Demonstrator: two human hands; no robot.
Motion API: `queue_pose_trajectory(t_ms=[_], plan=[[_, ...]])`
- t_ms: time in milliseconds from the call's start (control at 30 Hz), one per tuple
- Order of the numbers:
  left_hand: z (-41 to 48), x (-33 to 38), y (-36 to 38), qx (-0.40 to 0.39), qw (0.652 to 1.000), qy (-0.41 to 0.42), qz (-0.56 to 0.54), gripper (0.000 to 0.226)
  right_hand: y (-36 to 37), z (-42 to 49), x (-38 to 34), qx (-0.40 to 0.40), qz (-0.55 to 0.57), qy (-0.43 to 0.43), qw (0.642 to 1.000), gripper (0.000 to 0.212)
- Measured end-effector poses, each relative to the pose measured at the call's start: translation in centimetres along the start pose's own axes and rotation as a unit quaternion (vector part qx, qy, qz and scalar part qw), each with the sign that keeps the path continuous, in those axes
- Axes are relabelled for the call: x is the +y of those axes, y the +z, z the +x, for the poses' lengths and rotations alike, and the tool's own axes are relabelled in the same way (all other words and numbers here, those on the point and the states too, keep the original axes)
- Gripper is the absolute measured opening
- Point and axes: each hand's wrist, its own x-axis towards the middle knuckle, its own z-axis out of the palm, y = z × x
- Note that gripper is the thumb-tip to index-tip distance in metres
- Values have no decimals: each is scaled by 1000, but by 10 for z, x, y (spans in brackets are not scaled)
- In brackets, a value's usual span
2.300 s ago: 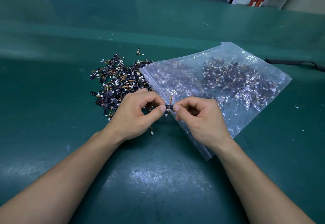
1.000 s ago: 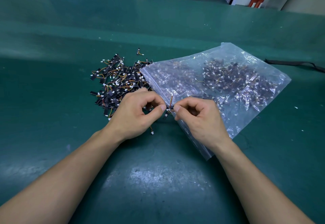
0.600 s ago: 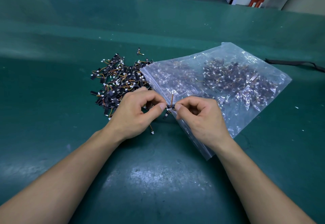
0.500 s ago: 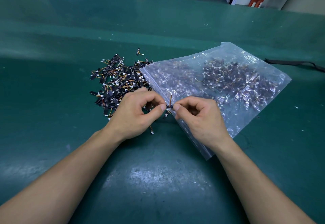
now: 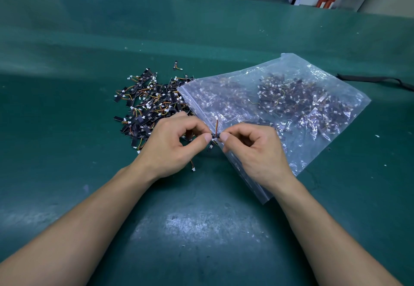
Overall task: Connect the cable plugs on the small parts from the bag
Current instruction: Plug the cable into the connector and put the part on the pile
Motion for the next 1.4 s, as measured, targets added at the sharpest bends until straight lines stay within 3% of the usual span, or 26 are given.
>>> queue_pose_trajectory(t_ms=[1400], plan=[[0,-1,0,-8,1000,6,1,16,1,-1,3,9,-9,7,1000,16]])
